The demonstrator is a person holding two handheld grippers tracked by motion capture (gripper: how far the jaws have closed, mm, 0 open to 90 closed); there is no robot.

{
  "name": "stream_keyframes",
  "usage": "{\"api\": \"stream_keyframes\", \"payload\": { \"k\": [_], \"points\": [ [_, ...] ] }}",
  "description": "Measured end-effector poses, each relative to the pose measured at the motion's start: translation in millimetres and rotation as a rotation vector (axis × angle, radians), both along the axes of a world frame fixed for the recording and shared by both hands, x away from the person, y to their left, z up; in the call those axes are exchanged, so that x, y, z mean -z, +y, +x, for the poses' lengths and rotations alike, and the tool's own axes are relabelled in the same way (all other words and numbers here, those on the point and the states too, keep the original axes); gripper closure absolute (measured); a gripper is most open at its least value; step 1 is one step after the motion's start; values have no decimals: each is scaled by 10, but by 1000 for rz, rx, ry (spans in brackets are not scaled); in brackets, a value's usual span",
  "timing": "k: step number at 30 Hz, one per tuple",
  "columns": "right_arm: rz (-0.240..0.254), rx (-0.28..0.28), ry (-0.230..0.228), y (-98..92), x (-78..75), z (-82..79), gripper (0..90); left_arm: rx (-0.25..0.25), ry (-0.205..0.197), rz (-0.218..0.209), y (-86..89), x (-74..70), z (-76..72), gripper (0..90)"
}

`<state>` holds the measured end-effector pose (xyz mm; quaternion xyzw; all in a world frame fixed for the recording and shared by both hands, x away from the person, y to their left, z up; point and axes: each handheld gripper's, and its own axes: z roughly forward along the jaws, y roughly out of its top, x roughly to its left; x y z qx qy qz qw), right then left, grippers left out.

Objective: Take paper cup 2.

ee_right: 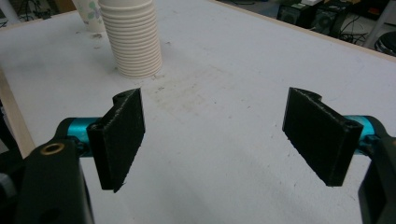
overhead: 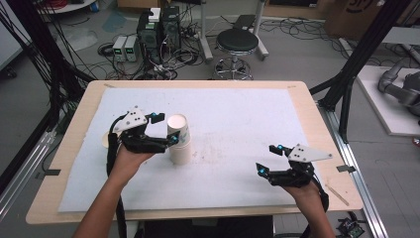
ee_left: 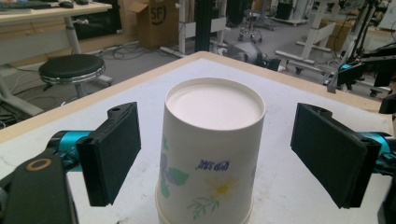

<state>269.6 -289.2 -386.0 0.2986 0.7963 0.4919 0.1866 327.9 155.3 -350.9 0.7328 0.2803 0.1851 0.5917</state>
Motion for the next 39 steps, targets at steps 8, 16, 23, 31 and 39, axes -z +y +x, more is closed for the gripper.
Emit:
{"api": "stream_keyframes", "payload": {
  "k": [8, 16, 23, 31, 39],
  "points": [
    [1, -1, -1, -2, 0, 3, 216, -2, 33, 33, -112, 25, 129, 162],
    [-1, 1, 2, -2, 5, 5, 216, 3, 51, 48, -136, 61, 187, 238],
    [0, 4, 0, -8, 0, 3, 216, 27, 44, 46, -134, 57, 179, 325],
    [1, 4, -3, -9, -1, 5, 216, 32, 35, 19, -105, 16, 167, 329],
    [6, 0, -1, 2, -3, 3, 217, 39, 5, 2, -67, -139, 145, 334]
  ]
}}
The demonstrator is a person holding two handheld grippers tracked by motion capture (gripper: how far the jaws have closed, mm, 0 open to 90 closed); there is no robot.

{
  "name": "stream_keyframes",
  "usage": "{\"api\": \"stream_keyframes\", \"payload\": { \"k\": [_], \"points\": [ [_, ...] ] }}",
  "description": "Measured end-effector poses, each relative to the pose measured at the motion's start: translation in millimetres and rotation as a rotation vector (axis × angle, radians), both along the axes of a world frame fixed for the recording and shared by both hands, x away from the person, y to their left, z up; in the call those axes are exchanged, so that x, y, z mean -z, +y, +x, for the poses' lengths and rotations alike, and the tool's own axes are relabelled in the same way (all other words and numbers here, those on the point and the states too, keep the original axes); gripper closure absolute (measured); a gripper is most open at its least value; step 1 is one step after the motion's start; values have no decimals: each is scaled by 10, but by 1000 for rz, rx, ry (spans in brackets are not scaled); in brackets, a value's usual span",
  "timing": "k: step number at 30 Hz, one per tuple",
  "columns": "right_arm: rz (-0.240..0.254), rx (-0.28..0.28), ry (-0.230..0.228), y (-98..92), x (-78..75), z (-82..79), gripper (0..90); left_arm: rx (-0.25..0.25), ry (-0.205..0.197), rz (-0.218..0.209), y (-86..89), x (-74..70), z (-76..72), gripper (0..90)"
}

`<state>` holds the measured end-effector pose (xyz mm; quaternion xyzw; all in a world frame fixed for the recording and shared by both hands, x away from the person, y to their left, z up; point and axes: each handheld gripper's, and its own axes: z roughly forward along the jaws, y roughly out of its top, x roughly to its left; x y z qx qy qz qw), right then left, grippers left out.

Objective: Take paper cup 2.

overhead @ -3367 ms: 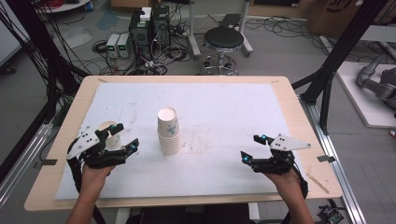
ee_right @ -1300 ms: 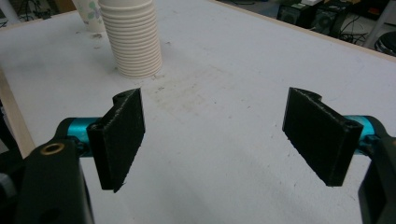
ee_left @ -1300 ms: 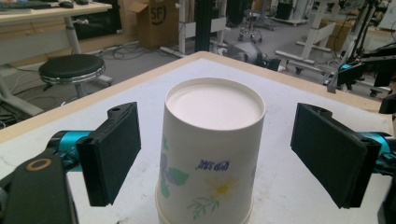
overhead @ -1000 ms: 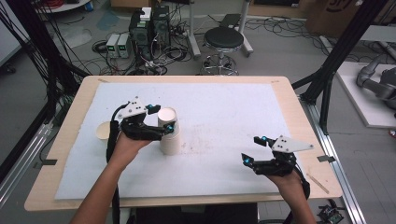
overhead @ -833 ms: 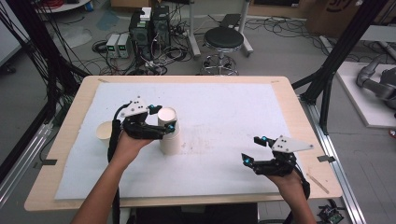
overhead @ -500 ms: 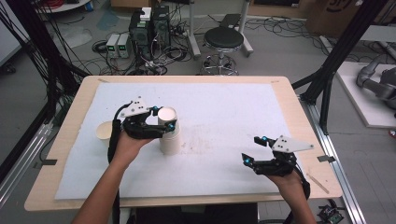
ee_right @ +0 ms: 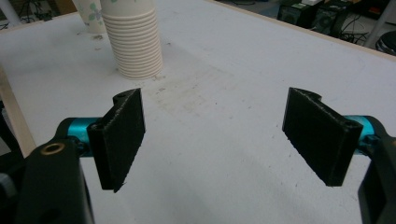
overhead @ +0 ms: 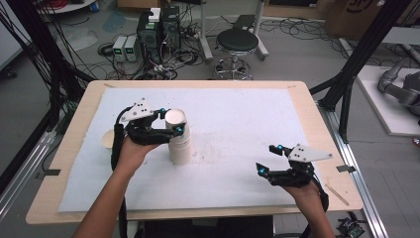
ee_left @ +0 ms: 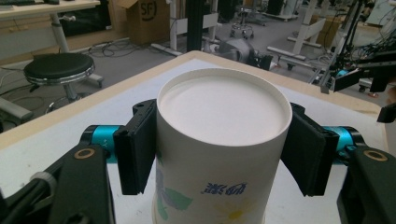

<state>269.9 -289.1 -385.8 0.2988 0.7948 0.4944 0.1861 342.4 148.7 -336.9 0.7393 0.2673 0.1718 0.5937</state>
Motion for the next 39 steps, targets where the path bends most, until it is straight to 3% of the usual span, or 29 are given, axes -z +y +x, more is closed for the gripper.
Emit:
{"api": "stream_keyframes", "payload": {
  "k": [18, 24, 31, 39],
  "points": [
    [5, -2, -1, 15, -19, -11, 217, 14, -95, -134, 118, -368, -166, 347],
    [7, -6, -12, 10, -30, -11, 216, 57, -120, -150, 42, -477, -246, 349],
    [15, -17, -6, 17, -35, -23, 217, 134, -128, -129, -184, -496, -324, 348],
    [18, -38, 4, 37, -24, -15, 216, 211, -98, -86, -499, -314, -378, 348]
  ]
}}
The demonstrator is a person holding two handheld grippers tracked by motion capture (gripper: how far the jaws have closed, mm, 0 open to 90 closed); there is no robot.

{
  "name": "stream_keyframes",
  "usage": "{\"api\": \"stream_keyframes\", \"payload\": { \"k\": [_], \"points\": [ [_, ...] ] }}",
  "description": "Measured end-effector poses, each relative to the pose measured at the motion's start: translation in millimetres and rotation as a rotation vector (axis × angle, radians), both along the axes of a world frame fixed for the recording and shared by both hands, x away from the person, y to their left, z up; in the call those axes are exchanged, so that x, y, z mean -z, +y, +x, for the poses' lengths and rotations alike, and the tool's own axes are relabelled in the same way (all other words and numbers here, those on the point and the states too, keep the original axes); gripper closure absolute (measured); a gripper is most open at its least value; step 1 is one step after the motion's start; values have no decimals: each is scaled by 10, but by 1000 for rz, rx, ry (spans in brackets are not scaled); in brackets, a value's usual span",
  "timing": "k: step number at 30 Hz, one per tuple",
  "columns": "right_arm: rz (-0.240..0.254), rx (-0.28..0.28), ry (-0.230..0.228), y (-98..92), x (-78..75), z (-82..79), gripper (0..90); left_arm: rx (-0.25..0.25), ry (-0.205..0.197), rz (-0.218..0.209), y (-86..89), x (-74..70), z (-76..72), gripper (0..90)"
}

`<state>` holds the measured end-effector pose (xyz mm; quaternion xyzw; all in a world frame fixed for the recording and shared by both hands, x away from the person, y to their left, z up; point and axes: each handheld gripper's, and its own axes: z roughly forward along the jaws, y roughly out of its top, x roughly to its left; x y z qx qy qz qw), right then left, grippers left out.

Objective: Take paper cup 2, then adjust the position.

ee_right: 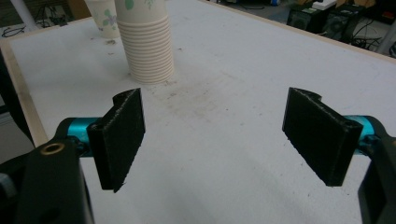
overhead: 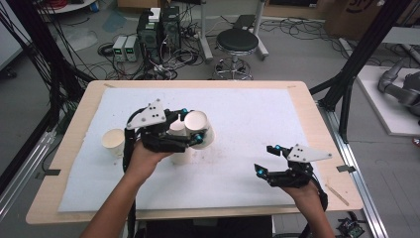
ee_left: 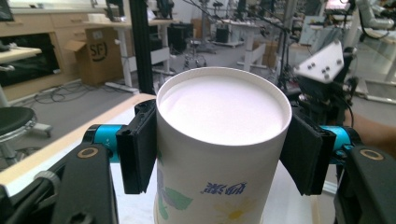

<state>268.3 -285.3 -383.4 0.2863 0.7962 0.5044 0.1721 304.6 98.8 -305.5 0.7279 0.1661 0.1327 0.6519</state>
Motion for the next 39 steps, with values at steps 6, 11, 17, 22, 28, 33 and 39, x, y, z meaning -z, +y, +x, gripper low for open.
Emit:
{"api": "stream_keyframes", "payload": {
  "k": [6, 11, 17, 22, 28, 33, 39],
  "points": [
    [3, -26, 12, 40, 16, 12, 209, 21, 31, 27, -150, 201, -6, 348],
    [8, -45, 10, 63, 15, 15, 206, 30, 45, 32, -195, 288, 3, 348],
    [9, -61, 13, 121, 24, 44, 205, 31, 55, 37, -200, 350, 7, 348],
    [15, -66, 26, 102, 39, 13, 205, 34, 68, 24, -256, 386, 29, 346],
    [28, -65, 19, 58, 22, -28, 205, 55, 76, 34, -366, 432, 38, 346],
    [23, -78, 31, 64, 45, -45, 205, 72, 79, 47, -408, 461, 70, 346],
    [24, -112, 45, 129, 64, -57, 205, 100, 88, 52, -441, 542, 63, 347]
  ]
}}
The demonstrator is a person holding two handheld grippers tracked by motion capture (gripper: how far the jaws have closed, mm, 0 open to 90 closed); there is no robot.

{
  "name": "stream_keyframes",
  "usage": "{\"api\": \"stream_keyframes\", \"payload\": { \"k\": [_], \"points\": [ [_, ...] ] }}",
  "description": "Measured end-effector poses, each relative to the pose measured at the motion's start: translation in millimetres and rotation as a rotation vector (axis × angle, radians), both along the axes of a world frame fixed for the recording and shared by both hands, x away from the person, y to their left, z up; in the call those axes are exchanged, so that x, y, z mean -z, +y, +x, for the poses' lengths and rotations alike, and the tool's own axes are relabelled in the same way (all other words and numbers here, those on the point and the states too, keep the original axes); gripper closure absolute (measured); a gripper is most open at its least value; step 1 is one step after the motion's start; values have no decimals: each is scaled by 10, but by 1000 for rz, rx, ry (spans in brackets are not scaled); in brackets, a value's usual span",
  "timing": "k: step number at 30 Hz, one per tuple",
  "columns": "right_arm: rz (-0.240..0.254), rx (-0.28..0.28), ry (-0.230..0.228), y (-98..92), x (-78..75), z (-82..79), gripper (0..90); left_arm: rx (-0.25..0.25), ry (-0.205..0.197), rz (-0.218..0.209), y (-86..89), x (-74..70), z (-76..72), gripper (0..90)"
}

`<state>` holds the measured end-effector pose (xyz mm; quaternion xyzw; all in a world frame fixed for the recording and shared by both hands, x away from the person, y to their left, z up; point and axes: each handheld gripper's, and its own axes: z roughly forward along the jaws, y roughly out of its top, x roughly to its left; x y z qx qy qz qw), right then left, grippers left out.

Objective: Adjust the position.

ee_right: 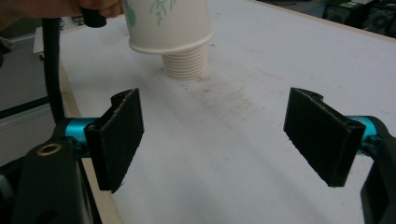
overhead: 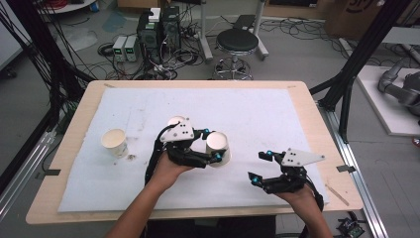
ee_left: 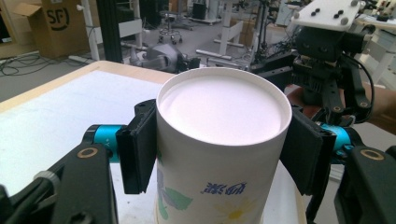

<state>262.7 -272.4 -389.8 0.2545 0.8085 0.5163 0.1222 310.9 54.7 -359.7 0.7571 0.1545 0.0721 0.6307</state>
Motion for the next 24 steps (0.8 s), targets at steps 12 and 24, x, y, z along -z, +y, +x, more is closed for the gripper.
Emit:
{"api": "stream_keyframes", "payload": {
  "k": [12, 24],
  "points": [
    [-4, -98, -5, 205, -33, -4, 205, 40, 9, 6, -11, 25, -53, 349],
    [6, -187, -3, 441, -77, 108, 206, 104, 26, 6, -35, 39, -97, 349]
  ]
}}
